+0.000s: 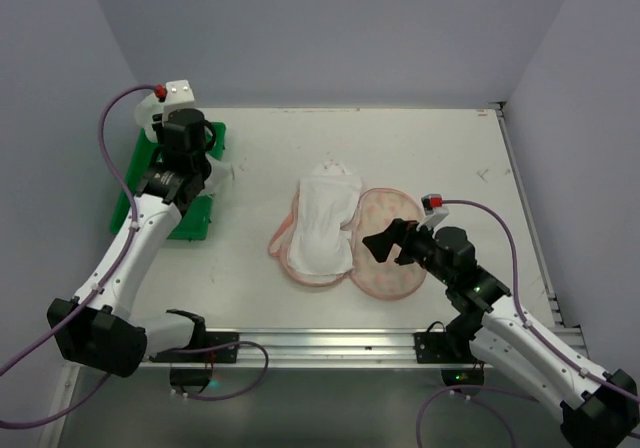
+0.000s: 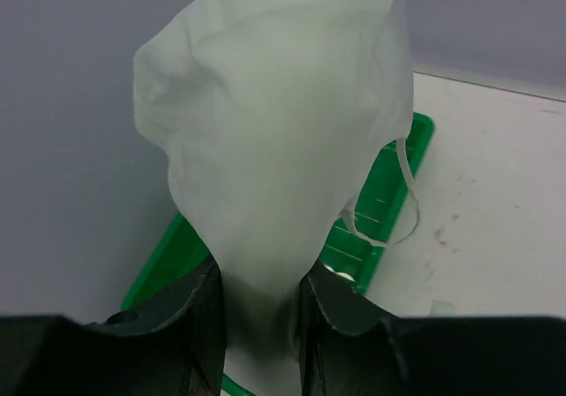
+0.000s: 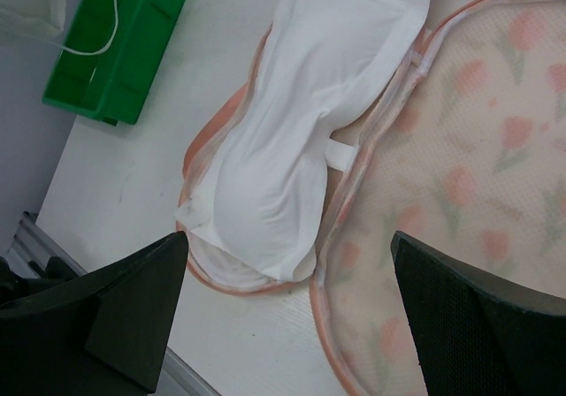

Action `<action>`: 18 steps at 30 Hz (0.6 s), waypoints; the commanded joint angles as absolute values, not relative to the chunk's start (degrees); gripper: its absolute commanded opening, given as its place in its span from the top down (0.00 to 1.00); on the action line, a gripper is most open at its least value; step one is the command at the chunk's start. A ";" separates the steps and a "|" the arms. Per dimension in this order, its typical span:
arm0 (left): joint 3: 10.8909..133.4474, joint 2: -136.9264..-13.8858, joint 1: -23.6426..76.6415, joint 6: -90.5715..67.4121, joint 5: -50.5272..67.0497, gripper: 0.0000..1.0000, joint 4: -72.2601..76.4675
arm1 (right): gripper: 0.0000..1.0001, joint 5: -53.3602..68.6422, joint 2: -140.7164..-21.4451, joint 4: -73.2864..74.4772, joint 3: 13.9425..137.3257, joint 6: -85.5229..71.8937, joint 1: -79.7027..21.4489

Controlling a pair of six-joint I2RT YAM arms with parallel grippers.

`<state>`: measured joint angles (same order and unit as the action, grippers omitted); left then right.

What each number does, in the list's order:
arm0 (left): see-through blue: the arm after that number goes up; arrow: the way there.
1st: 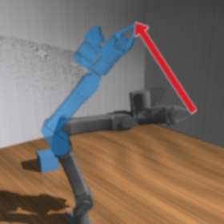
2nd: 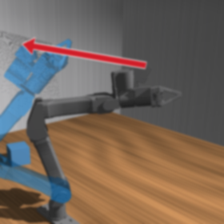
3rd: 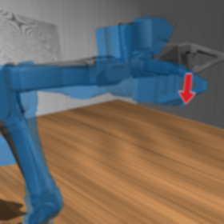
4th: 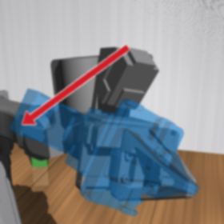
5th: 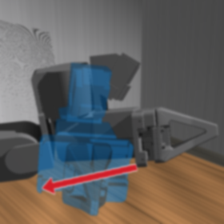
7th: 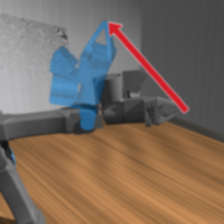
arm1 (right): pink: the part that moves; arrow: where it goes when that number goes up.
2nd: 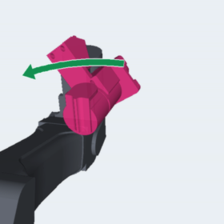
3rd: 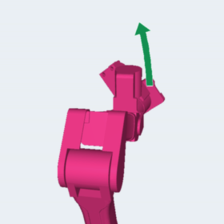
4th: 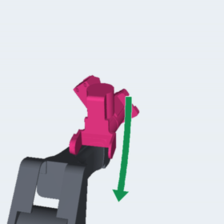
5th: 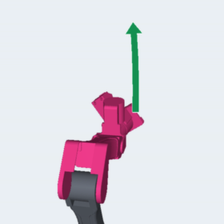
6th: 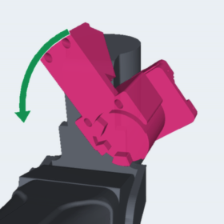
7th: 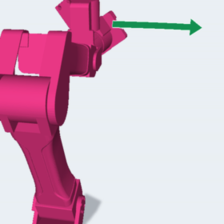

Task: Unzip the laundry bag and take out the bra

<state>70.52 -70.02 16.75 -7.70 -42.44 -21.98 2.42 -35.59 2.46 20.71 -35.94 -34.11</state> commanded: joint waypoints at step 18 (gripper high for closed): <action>55.98 -83.13 4.31 12.83 -53.36 0.64 4.22 | 0.01 10.46 -37.09 -7.47 18.55 -32.78 -34.01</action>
<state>56.31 -80.42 5.52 10.52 -49.98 -3.92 8.21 -37.12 -3.05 19.49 -34.28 -34.11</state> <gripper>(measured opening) 0.359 0.986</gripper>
